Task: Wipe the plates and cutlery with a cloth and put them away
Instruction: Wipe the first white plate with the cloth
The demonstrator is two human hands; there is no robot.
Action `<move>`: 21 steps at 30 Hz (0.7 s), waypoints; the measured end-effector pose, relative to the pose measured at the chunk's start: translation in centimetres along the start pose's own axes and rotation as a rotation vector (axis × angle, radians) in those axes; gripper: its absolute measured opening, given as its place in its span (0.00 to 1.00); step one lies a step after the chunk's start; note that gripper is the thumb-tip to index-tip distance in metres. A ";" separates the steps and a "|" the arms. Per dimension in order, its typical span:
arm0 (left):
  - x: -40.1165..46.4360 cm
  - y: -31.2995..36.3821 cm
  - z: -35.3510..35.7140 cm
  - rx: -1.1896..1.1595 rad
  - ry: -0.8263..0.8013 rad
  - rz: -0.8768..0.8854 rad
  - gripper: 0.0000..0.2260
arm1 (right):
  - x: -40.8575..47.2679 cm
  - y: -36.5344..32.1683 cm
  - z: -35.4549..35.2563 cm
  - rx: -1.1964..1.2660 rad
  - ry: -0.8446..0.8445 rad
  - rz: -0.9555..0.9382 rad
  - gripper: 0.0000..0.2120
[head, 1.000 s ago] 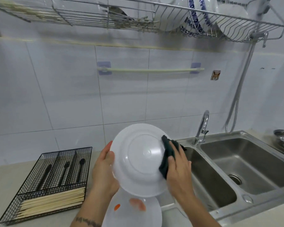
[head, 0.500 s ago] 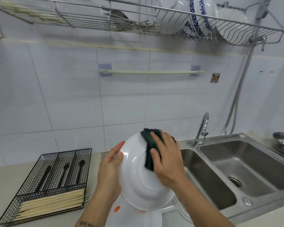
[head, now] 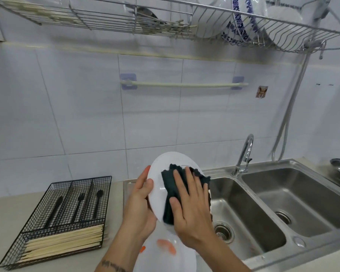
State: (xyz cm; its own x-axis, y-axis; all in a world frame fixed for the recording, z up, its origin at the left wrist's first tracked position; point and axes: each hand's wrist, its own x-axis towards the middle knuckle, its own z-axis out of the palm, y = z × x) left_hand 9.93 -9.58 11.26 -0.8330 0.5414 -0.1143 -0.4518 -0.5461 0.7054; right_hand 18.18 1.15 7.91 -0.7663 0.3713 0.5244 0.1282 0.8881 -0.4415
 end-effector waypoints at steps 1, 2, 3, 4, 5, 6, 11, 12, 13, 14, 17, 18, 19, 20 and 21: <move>-0.2 -0.1 0.2 0.031 -0.029 -0.007 0.16 | 1.0 0.2 -0.1 0.026 0.009 0.028 0.29; -0.3 -0.2 0.3 0.075 -0.052 -0.009 0.16 | 2.1 0.5 -0.3 0.043 0.023 0.055 0.29; -0.6 -0.3 0.3 0.128 -0.073 -0.008 0.16 | 3.2 1.0 -0.6 0.042 0.040 0.080 0.28; -0.7 -0.4 0.2 0.196 -0.086 0.004 0.17 | 4.4 1.4 -1.0 0.029 0.053 0.112 0.29; -0.9 -0.4 0.1 0.272 -0.092 0.027 0.17 | 5.6 1.8 -1.4 0.018 0.047 0.153 0.29; -0.9 -0.3 0.0 0.357 -0.094 0.065 0.17 | 6.6 2.1 -1.9 0.027 0.026 0.191 0.29; -0.2 1.0 -0.8 0.686 -0.085 0.304 0.19 | 6.8 1.9 -3.3 0.114 -0.131 0.091 0.19; 0.1 1.4 -1.1 0.708 -0.080 0.336 0.20 | 6.5 1.8 -3.4 0.102 -0.173 0.076 0.19; 0.4 1.7 -1.3 0.738 -0.080 0.359 0.20 | 6.2 1.8 -3.5 0.107 -0.209 0.068 0.18; 0.6 1.9 -1.6 0.780 -0.086 0.381 0.22 | 6.0 1.9 -3.6 0.123 -0.233 0.062 0.16; 1.3 1.8 -2.6 0.956 -0.119 0.458 0.25 | 5.5 2.1 -3.6 0.123 -0.250 0.047 0.07; 1.5 1.6 -2.9 0.997 -0.122 0.486 0.25 | 5.2 2.0 -3.5 0.100 -0.244 0.036 0.06; 1.9 1.2 -3.2 1.016 -0.093 0.502 0.25 | 4.9 1.9 -3.4 0.071 -0.223 0.017 0.06; 2.2 0.8 -3.5 1.022 -0.048 0.513 0.24 | 4.6 1.8 -3.2 0.037 -0.187 -0.012 0.05; 2.4 0.4 -3.7 1.021 0.017 0.516 0.22 | 4.2 1.7 -3.0 -0.003 -0.136 -0.052 0.05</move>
State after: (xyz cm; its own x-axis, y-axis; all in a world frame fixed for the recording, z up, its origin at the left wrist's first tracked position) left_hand 6.52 -10.88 8.68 -0.8514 0.3909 0.3497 0.4090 0.0775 0.9092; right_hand 17.05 5.02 11.57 -0.8501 0.2849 0.4428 0.0880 0.9060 -0.4140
